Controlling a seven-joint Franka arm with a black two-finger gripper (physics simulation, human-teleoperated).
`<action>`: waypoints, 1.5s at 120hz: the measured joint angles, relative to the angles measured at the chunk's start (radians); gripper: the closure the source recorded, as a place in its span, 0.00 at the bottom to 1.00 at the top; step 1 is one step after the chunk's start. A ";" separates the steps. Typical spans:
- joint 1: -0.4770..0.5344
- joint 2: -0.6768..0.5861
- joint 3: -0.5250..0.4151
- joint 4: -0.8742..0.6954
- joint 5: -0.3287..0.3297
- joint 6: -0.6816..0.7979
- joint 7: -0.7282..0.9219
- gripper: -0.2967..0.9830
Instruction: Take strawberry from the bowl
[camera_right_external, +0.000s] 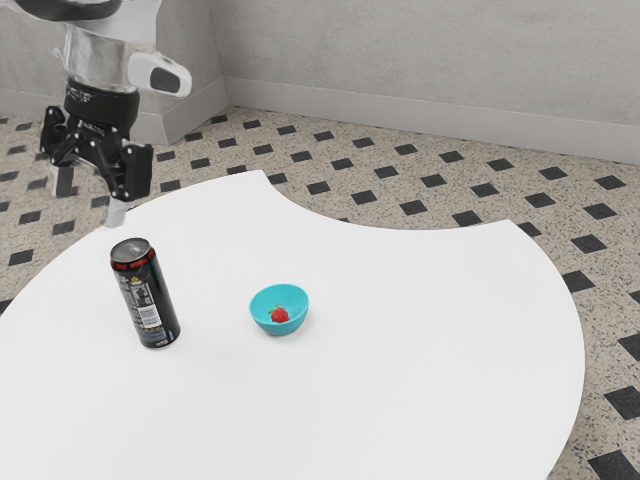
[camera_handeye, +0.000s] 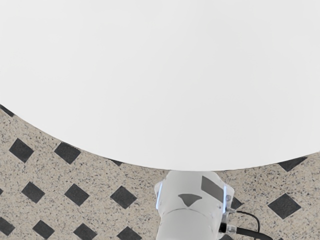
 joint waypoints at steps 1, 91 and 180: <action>0.001 -0.002 -0.003 -0.002 -0.001 0.016 -0.001 0.23; 0.119 0.828 0.072 0.272 -0.021 0.804 -0.462 0.23; 0.084 0.819 0.069 0.019 -0.107 1.044 -0.754 0.51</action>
